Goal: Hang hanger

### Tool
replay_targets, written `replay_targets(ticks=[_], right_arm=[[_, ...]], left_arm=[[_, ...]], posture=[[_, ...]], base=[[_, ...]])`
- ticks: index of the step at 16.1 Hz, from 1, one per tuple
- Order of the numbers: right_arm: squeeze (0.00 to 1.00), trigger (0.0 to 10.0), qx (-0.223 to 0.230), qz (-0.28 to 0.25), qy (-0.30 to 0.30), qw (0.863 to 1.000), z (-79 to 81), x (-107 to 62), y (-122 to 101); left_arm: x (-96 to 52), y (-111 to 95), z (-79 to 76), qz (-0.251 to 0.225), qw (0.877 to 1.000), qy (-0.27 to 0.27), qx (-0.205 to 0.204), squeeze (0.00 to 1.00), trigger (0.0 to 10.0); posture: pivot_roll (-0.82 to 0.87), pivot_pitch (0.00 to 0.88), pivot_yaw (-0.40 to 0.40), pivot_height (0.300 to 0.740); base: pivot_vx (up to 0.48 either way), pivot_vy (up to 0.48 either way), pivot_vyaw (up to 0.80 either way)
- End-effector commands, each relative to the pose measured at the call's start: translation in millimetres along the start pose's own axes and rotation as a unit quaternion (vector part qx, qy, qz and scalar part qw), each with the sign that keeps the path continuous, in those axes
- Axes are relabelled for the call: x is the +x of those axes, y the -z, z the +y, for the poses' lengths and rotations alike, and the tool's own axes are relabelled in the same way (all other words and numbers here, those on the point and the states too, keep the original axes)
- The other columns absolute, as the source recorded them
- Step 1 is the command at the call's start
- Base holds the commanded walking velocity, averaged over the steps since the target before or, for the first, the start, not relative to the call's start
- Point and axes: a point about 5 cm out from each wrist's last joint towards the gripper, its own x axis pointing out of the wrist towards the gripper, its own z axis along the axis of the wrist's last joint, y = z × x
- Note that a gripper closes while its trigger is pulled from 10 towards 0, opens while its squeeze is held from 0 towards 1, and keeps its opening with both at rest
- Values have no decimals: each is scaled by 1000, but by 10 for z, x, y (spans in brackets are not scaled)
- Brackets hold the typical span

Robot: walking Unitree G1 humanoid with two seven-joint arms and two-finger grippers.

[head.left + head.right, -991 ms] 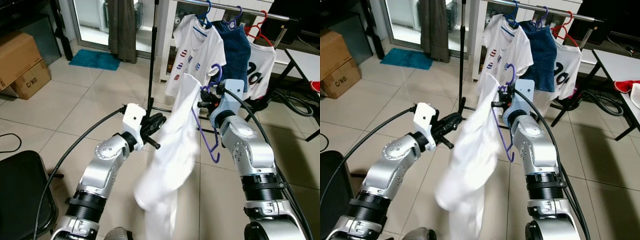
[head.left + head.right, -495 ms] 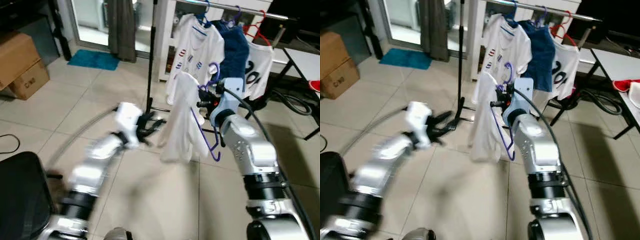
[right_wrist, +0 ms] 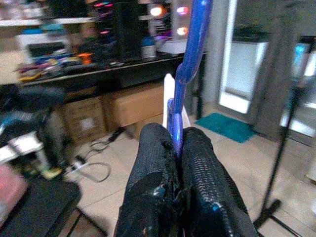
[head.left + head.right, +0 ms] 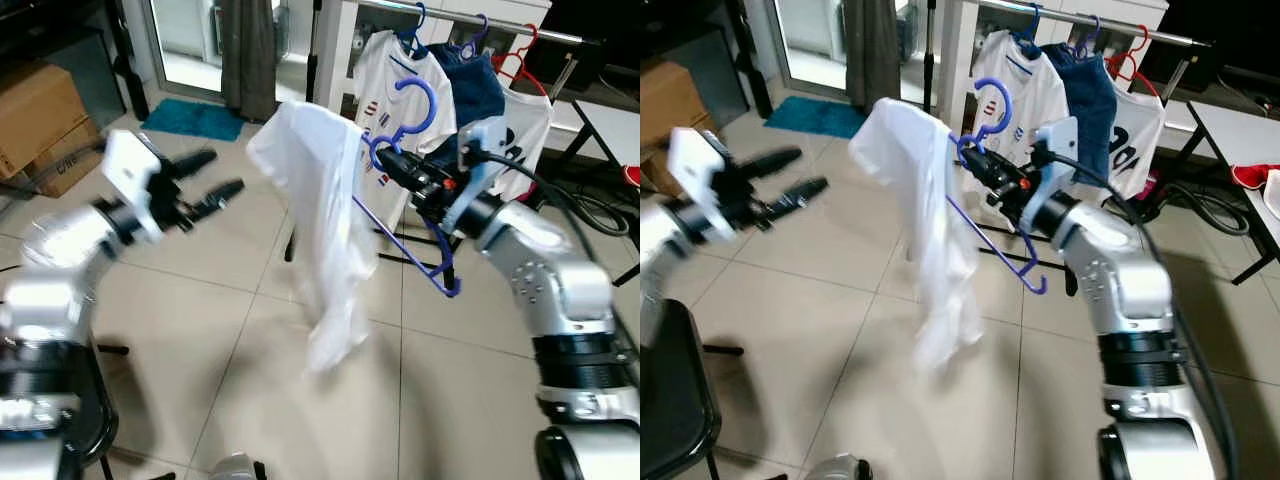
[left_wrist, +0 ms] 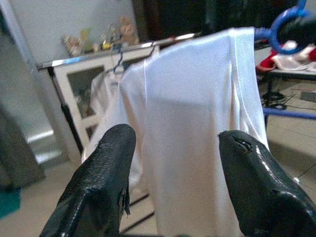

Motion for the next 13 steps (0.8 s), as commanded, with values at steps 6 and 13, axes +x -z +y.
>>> replay_targets(ticks=[6, 13], right_arm=[[0, 0, -22, 4, -133, 991, 104, -210, -231], [0, 0, 0, 10, -223, 975, 311, -292, -280]], left_arm=[[-291, -333, 430, -29, 999, -10, 27, 0, 10000], [-243, 153, 265, 71, 993, 77, -48, 0, 10000]], posture=[[-32, 0, -68, 740], [-40, 0, -65, 740]], base=[[0, 0, 0], [0, 0, 0]])
